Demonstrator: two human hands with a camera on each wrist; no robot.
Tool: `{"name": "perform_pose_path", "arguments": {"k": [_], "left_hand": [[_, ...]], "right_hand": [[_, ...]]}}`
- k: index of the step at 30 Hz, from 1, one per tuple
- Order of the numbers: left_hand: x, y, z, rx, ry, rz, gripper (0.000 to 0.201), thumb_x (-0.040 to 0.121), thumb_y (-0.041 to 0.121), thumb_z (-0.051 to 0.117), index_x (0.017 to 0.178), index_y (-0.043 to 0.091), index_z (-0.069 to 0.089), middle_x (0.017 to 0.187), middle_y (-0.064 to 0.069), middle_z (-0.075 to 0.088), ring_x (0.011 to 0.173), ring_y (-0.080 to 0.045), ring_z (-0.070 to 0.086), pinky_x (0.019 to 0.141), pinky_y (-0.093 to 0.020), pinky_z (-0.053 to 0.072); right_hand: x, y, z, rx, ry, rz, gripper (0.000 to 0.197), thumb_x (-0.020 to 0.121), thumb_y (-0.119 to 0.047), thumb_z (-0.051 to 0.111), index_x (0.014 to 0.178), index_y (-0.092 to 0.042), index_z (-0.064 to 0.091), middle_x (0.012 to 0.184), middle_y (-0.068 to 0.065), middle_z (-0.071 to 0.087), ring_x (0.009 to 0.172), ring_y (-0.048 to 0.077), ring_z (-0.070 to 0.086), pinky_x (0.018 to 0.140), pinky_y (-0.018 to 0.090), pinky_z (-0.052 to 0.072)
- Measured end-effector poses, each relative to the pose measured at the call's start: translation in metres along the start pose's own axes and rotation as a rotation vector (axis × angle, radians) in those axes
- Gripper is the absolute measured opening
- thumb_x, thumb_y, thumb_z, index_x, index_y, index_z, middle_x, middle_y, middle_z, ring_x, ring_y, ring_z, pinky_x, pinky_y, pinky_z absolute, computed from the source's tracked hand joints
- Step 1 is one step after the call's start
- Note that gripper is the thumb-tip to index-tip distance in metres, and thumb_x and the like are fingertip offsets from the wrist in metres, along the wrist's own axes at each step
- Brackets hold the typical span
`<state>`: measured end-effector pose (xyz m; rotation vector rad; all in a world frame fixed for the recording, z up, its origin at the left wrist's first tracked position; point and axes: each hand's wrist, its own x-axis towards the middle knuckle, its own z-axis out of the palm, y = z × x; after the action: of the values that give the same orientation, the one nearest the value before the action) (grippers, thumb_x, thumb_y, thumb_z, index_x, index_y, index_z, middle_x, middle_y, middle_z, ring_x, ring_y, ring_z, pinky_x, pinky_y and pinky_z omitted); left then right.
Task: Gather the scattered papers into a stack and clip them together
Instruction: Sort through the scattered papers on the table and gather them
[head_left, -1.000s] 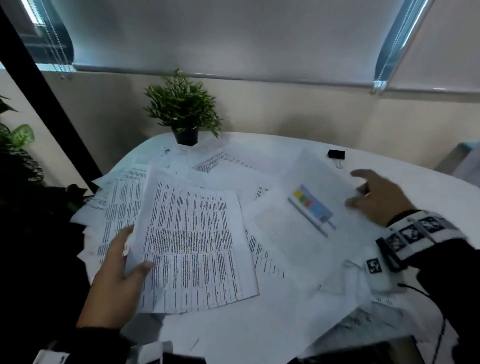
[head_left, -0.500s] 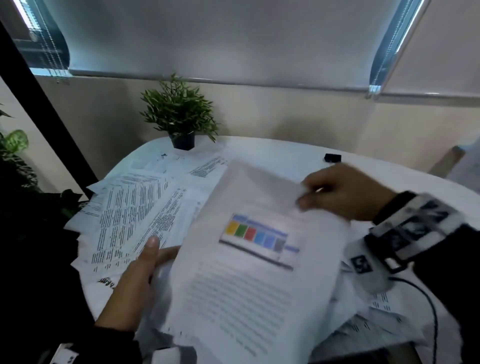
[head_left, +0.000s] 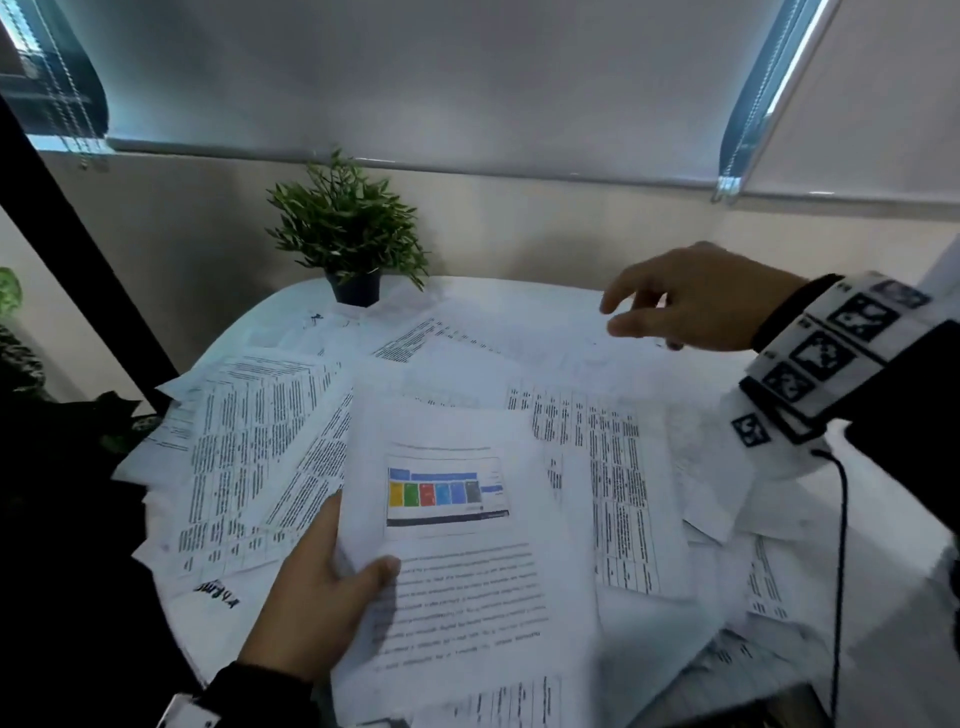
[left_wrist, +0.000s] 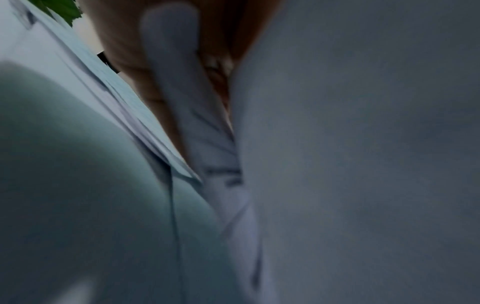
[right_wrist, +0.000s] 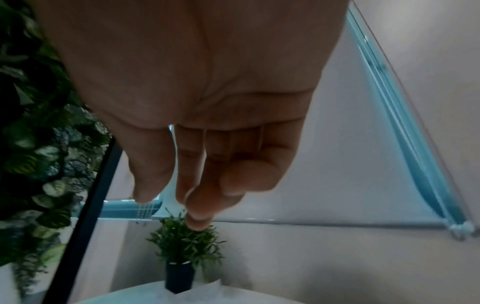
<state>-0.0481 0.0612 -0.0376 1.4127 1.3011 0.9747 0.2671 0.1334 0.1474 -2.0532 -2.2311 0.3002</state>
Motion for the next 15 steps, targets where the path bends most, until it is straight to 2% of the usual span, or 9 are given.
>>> {"name": "perform_pose_path", "arguments": {"k": [2,4,6,7,8,9,10,12,15], "left_hand": [[0.003,-0.004,-0.002,0.023,0.013,0.004,0.069,0.079,-0.007,0.068,0.126,0.038,0.045,0.106,0.044,0.057,0.102,0.024,0.05,0.091,-0.017,0.039],[0.004,-0.006,-0.004,0.038,0.016,-0.007,0.084,0.08,-0.01,0.065,0.136,0.043,0.033,0.115,0.048,0.05,0.111,0.022,0.045,0.094,-0.012,0.035],[0.005,-0.005,-0.007,0.045,0.004,-0.03,0.095,0.082,-0.01,0.062,0.144,0.048,0.018,0.137,0.037,0.039,0.126,0.006,0.038,0.102,-0.019,0.029],[0.005,-0.004,-0.008,0.048,-0.002,-0.053,0.099,0.083,-0.009,0.06,0.146,0.048,0.011,0.144,0.032,0.028,0.131,0.003,0.03,0.105,-0.021,0.024],[0.004,-0.004,-0.008,0.044,0.002,-0.07,0.1,0.085,-0.009,0.059,0.146,0.049,0.006,0.146,0.031,0.018,0.133,0.004,0.022,0.106,-0.021,0.019],[0.003,-0.006,-0.009,0.038,-0.001,-0.074,0.1,0.086,-0.008,0.058,0.146,0.05,0.004,0.146,0.032,0.012,0.134,0.005,0.015,0.107,-0.02,0.015],[0.003,-0.007,-0.009,0.025,-0.017,-0.068,0.097,0.087,-0.009,0.057,0.145,0.05,0.006,0.146,0.033,0.011,0.135,0.007,0.011,0.107,-0.019,0.012],[0.005,-0.013,-0.01,0.001,-0.05,-0.071,0.085,0.087,-0.01,0.055,0.138,0.05,0.023,0.143,0.031,0.023,0.136,0.006,0.017,0.108,-0.017,0.014],[0.007,-0.024,-0.013,0.007,-0.077,-0.099,0.064,0.086,-0.009,0.057,0.119,0.046,0.053,0.129,0.026,0.05,0.129,-0.001,0.041,0.1,-0.012,0.028]], "right_hand": [[0.012,0.008,-0.002,-0.137,-0.074,0.094,0.024,0.086,-0.044,0.06,0.106,-0.03,0.062,0.082,-0.016,0.065,0.057,0.006,0.064,0.07,0.024,0.044],[0.027,0.016,0.006,-0.363,-0.232,0.181,0.041,0.086,-0.047,0.061,0.118,-0.022,0.059,0.09,-0.009,0.063,0.057,0.005,0.057,0.069,0.023,0.044],[0.04,0.021,0.021,-0.472,-0.417,0.275,0.058,0.085,-0.049,0.061,0.128,-0.01,0.055,0.102,0.001,0.063,0.054,0.003,0.048,0.064,0.018,0.045],[0.045,0.024,0.032,-0.463,-0.482,0.331,0.066,0.084,-0.051,0.06,0.13,-0.004,0.053,0.103,0.005,0.064,0.055,0.007,0.049,0.059,0.016,0.044],[0.047,0.026,0.043,-0.437,-0.518,0.386,0.073,0.083,-0.055,0.059,0.131,-0.001,0.05,0.106,0.008,0.066,0.06,0.011,0.053,0.059,0.015,0.044],[0.049,0.028,0.056,-0.399,-0.527,0.438,0.08,0.081,-0.059,0.058,0.133,0.001,0.048,0.111,0.011,0.067,0.068,0.015,0.056,0.065,0.018,0.045],[0.05,0.032,0.07,-0.35,-0.511,0.486,0.088,0.078,-0.063,0.059,0.135,0.003,0.046,0.117,0.013,0.066,0.076,0.018,0.06,0.074,0.023,0.046],[0.052,0.035,0.094,-0.263,-0.459,0.55,0.099,0.069,-0.065,0.065,0.137,0.003,0.043,0.126,0.014,0.061,0.1,0.024,0.065,0.087,0.03,0.046],[0.053,0.04,0.118,-0.208,-0.395,0.646,0.115,0.058,-0.065,0.073,0.143,-0.001,0.03,0.143,0.016,0.043,0.126,0.028,0.046,0.099,0.033,0.037]]}}
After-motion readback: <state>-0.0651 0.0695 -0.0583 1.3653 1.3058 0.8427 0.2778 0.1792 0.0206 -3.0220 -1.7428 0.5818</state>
